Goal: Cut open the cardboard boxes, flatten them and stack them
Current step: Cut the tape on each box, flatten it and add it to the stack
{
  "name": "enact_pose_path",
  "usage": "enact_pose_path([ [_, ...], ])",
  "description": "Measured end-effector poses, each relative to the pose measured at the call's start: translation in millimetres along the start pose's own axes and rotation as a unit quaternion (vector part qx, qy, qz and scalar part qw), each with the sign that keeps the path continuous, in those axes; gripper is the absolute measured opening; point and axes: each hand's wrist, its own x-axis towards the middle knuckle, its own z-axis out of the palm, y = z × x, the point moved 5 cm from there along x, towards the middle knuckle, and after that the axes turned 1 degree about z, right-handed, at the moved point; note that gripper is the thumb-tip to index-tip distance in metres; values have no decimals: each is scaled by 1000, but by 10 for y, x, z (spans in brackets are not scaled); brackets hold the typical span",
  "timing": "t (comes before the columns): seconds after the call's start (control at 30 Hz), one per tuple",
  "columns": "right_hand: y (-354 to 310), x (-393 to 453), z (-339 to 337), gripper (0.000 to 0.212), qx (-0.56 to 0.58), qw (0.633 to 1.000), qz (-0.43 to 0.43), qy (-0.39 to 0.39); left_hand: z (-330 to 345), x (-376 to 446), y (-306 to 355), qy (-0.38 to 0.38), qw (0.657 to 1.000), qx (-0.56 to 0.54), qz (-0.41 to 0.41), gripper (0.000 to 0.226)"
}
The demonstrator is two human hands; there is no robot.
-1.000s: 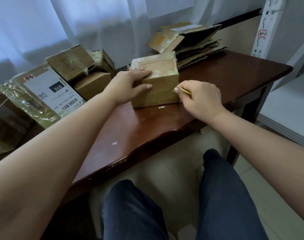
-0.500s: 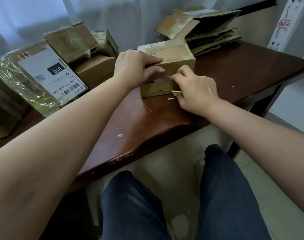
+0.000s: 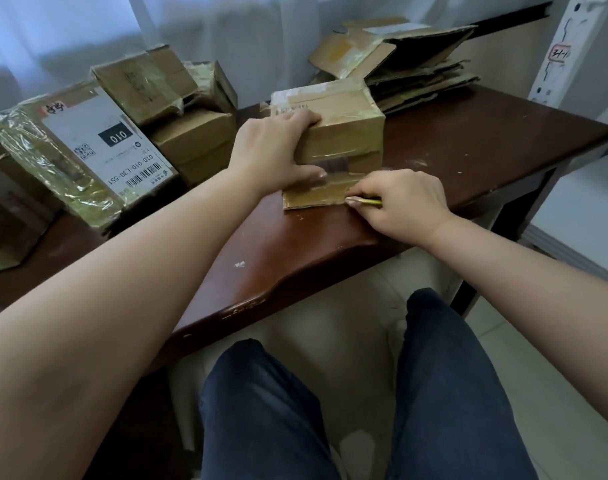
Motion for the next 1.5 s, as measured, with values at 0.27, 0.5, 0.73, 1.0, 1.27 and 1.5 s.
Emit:
enact_pose_path([
  [0.27, 109, 187, -332, 40, 57, 982, 72, 166, 69, 100, 143, 49, 996, 68, -30, 52],
  [0.5, 72, 321, -320, 73, -19, 990, 80, 118, -287, 71, -37, -38, 995, -82, 36, 63],
  [0.73, 245, 325, -371, 79, 164, 950, 211, 159, -273, 269, -305, -63, 961, -268, -33, 53],
  [1.0, 56, 422, -176, 80, 86, 950, 262, 144, -143, 382, -404, 25, 956, -263, -128, 45],
  [1.27, 128, 342, -144, 59, 134, 960, 207, 133, -134, 250, -270, 132, 964, -186, -140, 48],
  [1.5, 528, 211, -172, 18, 220, 936, 228, 154, -57, 195, -185, 179, 965, -134, -134, 39],
])
